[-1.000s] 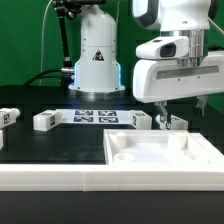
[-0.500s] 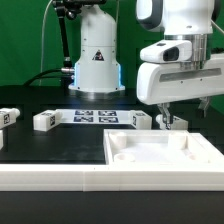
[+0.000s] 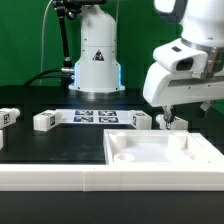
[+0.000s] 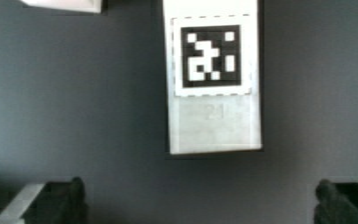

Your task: Assemble one leg

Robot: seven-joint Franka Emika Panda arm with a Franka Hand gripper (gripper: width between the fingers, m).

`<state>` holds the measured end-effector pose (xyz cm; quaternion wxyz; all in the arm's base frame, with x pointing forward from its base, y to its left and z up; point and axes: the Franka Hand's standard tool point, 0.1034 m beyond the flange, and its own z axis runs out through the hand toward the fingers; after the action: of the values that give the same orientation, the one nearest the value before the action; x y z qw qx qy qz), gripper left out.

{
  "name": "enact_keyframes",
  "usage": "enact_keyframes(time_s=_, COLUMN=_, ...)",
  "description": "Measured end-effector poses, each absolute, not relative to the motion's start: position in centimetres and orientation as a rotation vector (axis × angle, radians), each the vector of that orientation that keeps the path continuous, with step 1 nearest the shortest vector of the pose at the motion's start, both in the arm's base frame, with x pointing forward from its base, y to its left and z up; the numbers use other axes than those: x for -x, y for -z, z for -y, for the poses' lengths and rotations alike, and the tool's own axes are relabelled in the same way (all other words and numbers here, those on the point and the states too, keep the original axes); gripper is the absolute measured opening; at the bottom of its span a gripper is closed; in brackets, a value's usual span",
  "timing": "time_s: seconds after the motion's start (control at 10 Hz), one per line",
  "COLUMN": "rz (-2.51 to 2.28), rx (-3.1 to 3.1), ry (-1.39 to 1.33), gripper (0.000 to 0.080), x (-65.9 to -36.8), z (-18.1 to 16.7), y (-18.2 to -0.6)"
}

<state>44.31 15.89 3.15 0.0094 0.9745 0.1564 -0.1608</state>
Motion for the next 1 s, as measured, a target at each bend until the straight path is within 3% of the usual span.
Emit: enact_keyframes(time_s=1.0, rz=-0.386, rx=-2.644, ry=1.356, gripper=0.0648, x=-41.6, z=-14.9, y=-1.1)
